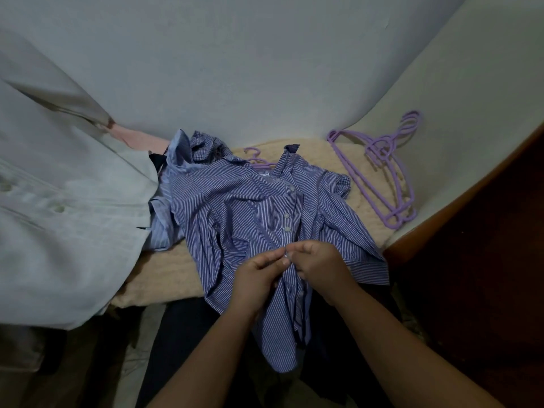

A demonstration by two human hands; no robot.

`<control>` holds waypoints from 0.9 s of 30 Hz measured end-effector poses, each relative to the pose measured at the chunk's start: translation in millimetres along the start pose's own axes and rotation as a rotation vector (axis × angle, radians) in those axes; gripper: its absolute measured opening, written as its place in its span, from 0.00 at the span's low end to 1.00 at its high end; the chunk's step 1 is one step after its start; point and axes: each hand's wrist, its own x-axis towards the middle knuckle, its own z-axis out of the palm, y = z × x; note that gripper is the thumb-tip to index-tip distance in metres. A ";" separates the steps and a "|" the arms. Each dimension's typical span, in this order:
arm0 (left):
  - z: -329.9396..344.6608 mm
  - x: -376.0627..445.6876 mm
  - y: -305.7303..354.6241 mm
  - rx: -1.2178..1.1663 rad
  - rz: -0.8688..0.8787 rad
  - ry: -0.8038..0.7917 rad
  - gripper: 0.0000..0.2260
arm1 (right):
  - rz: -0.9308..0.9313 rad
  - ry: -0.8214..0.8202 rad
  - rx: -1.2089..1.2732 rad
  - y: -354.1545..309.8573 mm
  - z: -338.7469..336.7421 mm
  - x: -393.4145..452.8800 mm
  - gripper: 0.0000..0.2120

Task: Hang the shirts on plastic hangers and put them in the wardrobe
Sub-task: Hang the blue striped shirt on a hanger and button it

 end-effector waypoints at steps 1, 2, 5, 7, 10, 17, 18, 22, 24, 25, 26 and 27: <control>0.2 0.6 -0.6 0.008 0.000 -0.001 0.11 | 0.005 0.000 0.000 1.0 -0.1 0.7 0.06; 0.3 1.6 -1.5 0.013 -0.005 -0.003 0.11 | 0.015 -0.001 0.009 1.4 -0.2 1.3 0.07; -1.3 4.0 -3.3 0.001 -0.039 -0.027 0.10 | 0.058 -0.003 0.037 3.0 -0.4 2.8 0.07; -2.7 5.1 -4.1 -0.003 -0.064 -0.062 0.09 | 0.082 -0.002 0.042 4.2 0.3 3.7 0.07; -3.6 5.2 -2.5 -0.042 -0.120 -0.078 0.09 | 0.098 0.017 0.052 8.3 1.9 5.5 0.07; -4.6 9.3 4.1 -0.052 -0.232 -0.097 0.08 | 0.048 0.064 0.093 14.5 -0.2 5.5 0.09; -4.9 10.0 5.4 -0.052 -0.249 -0.103 0.08 | 0.045 0.063 0.086 14.5 -0.8 5.5 0.09; -4.4 11.6 8.5 -0.005 -0.263 -0.104 0.09 | 0.036 0.054 0.076 14.1 -0.8 7.9 0.10; -2.9 11.8 6.2 0.013 -0.255 -0.094 0.09 | 0.020 0.048 0.037 13.1 1.0 8.9 0.11; -2.1 11.8 4.8 0.015 -0.253 -0.094 0.10 | 0.014 0.043 0.013 12.1 2.0 9.2 0.11; -1.5 12.1 3.4 0.021 -0.251 -0.096 0.11 | 0.016 0.035 0.000 11.5 2.5 9.7 0.11; -0.9 12.3 2.8 0.030 -0.245 -0.095 0.11 | 0.028 0.029 0.001 11.1 3.1 10.5 0.10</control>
